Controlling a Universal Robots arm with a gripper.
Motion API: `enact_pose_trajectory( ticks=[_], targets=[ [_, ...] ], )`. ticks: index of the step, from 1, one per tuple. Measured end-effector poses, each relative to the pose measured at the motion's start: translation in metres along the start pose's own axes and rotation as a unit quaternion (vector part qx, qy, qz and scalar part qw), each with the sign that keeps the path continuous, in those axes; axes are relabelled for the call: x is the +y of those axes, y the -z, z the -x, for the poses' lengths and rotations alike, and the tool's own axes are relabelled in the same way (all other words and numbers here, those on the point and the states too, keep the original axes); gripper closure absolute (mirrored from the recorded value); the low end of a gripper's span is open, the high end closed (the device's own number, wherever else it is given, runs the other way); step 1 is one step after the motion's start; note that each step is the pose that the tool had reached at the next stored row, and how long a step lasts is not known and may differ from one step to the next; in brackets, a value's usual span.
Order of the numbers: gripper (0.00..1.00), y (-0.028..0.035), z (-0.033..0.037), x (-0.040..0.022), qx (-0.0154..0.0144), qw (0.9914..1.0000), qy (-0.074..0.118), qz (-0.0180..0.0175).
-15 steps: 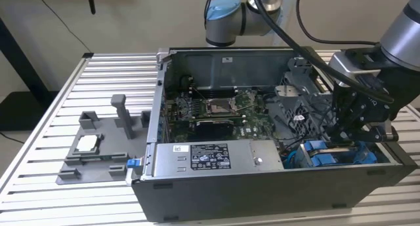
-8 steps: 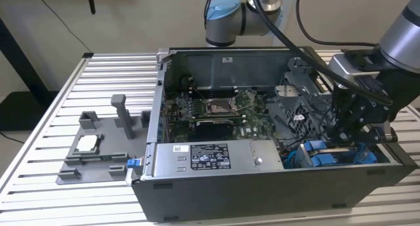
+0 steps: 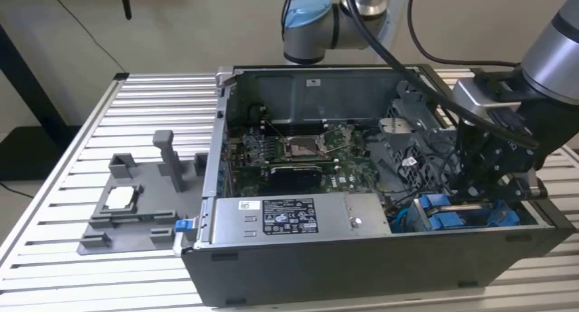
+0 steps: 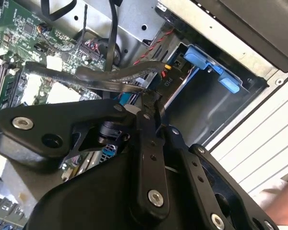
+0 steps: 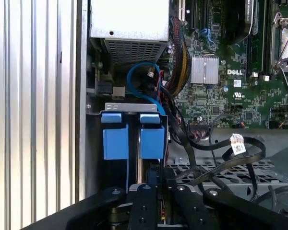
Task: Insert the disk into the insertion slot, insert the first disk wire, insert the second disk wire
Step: 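Insert the second disk wire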
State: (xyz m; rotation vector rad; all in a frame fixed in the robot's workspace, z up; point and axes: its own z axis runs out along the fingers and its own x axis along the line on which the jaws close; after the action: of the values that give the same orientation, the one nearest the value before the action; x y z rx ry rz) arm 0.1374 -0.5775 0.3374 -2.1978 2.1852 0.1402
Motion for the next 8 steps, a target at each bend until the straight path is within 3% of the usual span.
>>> enact_pose_trajectory(
  ticks=[1, 8],
  targets=[
    [0.76, 0.0015, 0.0, 0.0, 0.0001, 1.0, 0.0, 0.0006],
    [0.76, 0.0161, 0.0011, 0.0006, 0.0001, 0.99999, -0.002, 0.0029]
  ],
)
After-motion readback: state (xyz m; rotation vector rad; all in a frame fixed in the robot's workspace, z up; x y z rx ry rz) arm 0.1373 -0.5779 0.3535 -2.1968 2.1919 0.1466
